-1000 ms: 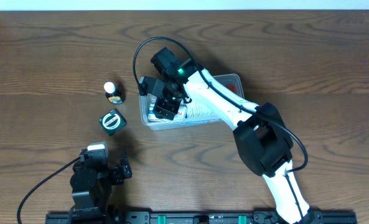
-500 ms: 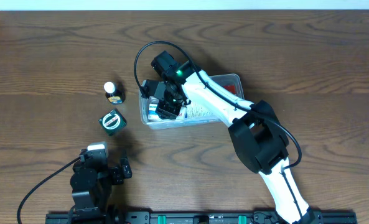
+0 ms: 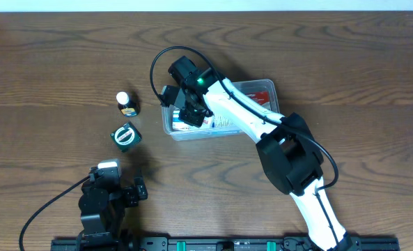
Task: Pack container
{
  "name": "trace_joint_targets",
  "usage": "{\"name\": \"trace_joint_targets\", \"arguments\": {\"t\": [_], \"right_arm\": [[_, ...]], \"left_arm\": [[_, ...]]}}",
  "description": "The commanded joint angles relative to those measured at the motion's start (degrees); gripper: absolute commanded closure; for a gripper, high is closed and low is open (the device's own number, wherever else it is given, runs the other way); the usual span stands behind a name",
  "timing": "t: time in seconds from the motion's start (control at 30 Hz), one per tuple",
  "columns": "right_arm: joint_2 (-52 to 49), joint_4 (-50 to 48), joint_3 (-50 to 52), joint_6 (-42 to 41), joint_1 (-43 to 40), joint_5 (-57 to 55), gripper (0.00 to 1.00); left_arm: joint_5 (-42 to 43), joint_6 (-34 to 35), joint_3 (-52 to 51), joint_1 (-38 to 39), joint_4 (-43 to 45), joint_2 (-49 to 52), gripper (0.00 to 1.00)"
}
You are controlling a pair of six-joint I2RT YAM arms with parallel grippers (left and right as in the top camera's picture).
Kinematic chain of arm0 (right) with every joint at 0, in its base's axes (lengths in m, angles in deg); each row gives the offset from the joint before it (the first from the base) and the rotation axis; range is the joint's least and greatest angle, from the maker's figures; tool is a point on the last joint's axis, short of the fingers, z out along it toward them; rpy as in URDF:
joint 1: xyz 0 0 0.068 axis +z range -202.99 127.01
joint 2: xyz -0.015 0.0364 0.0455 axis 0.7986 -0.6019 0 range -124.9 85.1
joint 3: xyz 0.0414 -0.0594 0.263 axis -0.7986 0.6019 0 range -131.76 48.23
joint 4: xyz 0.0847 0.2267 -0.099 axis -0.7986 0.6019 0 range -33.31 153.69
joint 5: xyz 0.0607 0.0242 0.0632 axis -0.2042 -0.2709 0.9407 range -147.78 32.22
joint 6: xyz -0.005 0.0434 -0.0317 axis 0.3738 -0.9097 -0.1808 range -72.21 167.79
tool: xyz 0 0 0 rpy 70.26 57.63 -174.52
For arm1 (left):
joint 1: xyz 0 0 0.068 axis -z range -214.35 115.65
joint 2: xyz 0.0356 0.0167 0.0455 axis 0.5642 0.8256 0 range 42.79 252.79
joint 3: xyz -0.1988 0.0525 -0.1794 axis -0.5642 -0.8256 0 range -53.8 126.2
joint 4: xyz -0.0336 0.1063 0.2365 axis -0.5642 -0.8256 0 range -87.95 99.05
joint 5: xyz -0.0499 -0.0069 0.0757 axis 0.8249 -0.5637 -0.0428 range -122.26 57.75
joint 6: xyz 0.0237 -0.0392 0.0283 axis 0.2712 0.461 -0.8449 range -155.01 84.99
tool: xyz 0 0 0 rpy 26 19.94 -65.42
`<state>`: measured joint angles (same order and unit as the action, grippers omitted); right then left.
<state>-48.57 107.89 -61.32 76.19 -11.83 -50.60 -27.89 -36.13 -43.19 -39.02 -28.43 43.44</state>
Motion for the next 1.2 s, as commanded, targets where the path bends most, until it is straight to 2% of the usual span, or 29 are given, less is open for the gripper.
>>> {"name": "trace_joint_targets", "arguments": {"t": [0.0, 0.17, 0.23, 0.47, 0.87, 1.17], "right_arm": [[-2.1, -0.2, 0.8, 0.3, -0.1, -5.7, 0.80], [-2.0, -0.1, 0.0, 0.3, -0.1, -5.7, 0.96], [-2.0, 0.1, -0.6, 0.3, -0.1, -5.7, 0.99], [-2.0, 1.7, -3.0, 0.3, -0.1, -5.7, 0.99], [-2.0, 9.2, -13.4, 0.4, -0.1, -6.4, 0.99], [-2.0, 14.3, -14.3, 0.6, -1.0, -10.8, 0.99]], "left_arm": [[0.4, -0.1, 0.1, 0.1, 0.0, -0.2, 0.02], [0.4, -0.1, 0.1, 0.1, 0.0, -0.2, 0.02], [0.4, -0.1, 0.1, 0.1, 0.0, -0.2, 0.02], [0.4, -0.1, 0.1, 0.1, 0.0, -0.2, 0.02], [0.4, -0.1, 0.1, 0.1, 0.0, -0.2, 0.02], [0.4, -0.1, 0.1, 0.1, 0.0, -0.2, 0.02]]}}
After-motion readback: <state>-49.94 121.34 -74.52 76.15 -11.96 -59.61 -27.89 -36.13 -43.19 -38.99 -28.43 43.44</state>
